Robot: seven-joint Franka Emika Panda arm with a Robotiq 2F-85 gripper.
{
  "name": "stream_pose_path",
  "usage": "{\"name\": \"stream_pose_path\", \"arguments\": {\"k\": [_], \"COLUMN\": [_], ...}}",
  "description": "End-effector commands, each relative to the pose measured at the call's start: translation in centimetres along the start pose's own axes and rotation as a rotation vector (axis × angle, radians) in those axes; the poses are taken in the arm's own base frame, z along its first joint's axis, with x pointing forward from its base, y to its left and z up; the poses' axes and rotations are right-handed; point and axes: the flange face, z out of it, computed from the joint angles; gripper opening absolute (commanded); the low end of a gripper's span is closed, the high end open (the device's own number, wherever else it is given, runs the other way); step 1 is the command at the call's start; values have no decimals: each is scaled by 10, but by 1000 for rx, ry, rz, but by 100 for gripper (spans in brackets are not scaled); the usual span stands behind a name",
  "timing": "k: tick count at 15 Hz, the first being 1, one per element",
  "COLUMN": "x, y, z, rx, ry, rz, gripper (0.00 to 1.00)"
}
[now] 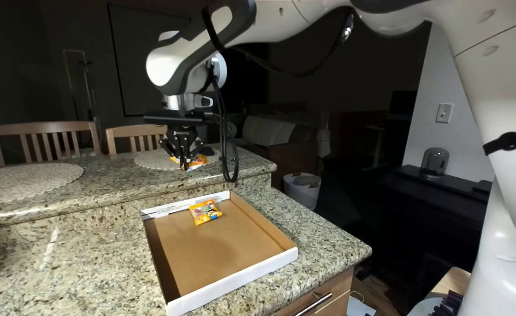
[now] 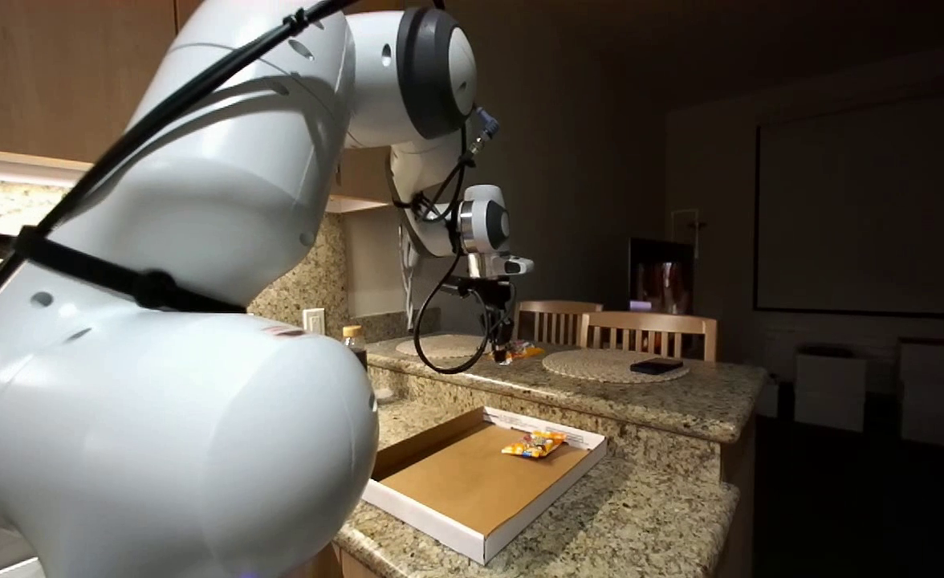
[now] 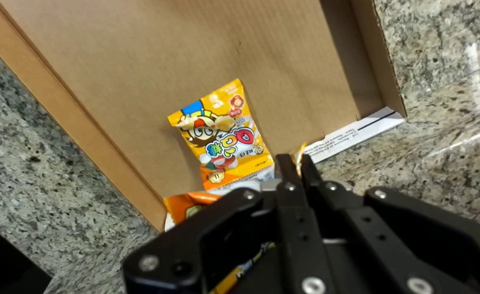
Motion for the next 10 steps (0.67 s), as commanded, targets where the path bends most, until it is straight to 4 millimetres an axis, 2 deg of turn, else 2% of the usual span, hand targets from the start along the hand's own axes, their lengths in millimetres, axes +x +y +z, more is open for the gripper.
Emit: {"name": "stream_pose_path", "arguments": {"k": [1,6,10], "x": [25,46,71], "y": [-15,-33,-40], "z": [13,44,50], "rx": [24,62,81], "ry": [-25,-72,-55], "rz": [4,66,100], "gripper": [5,4,4]}}
